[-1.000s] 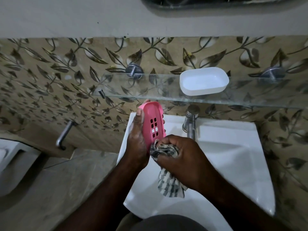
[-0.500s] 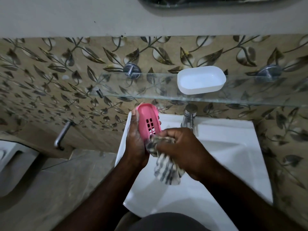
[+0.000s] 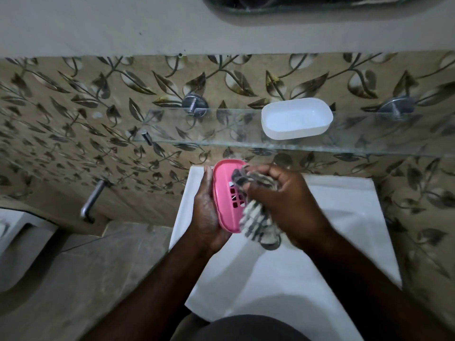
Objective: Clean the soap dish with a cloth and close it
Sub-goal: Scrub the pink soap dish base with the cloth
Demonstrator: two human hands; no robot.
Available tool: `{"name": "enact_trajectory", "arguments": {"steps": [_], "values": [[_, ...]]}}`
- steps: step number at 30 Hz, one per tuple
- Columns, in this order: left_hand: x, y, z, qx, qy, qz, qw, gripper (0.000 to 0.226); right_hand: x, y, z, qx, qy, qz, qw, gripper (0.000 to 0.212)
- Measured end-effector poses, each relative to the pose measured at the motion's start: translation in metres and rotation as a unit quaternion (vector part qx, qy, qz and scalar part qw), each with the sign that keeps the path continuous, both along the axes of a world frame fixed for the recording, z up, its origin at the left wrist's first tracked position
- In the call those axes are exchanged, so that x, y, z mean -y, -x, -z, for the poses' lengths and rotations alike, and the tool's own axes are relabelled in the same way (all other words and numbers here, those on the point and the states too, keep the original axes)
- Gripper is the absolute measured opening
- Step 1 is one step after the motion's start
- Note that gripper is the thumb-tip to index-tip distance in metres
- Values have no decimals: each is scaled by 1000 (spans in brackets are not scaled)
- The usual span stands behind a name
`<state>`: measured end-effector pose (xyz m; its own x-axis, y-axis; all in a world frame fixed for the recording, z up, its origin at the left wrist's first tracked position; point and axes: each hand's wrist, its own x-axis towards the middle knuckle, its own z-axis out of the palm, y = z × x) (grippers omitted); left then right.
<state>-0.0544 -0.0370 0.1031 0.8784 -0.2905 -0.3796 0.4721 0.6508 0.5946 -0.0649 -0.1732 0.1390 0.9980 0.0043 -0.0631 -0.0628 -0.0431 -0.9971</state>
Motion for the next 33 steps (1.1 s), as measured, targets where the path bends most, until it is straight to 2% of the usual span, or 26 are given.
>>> {"name": "enact_trajectory", "arguments": {"steps": [2, 4, 6, 8, 12, 14, 18, 22, 25, 27, 30, 33], "values": [[2, -2, -3, -19, 8, -16, 1000, 80, -10, 5, 3, 74, 209, -48, 974, 31], [-4, -5, -1, -41, 5, -33, 999, 82, -14, 20, 3, 102, 271, -123, 949, 36], [-10, -6, 1, -59, -15, -46, 997, 89, -16, 35, 0, 104, 273, -173, 941, 39], [-11, -5, 3, -53, -25, -41, 997, 90, -19, 32, -2, 140, 295, -164, 931, 37], [0, -2, -3, -1, -49, -34, 998, 62, -31, -9, -11, 218, 314, -54, 922, 32], [0, -1, -5, 6, -70, -38, 997, 58, -31, -24, -11, 205, 307, -25, 929, 33], [-8, 1, 0, 65, -175, -71, 980, 78, -21, -27, 4, 151, 316, -6, 937, 34], [-11, 3, -2, 71, -228, -106, 965, 62, -15, -6, 16, 120, 365, -49, 922, 20], [-11, -1, -6, 86, -250, -114, 958, 68, -22, 19, 22, 106, 420, -134, 891, 20], [-8, 1, -6, 89, -248, -110, 958, 60, -18, 27, 21, 81, 423, -165, 887, 22], [-2, 3, -5, 86, -216, -99, 968, 56, -2, 22, 17, 83, 393, -157, 902, 21], [3, -1, -10, 93, -229, -89, 965, 55, 2, 18, 14, 88, 403, -121, 903, 24]]}}
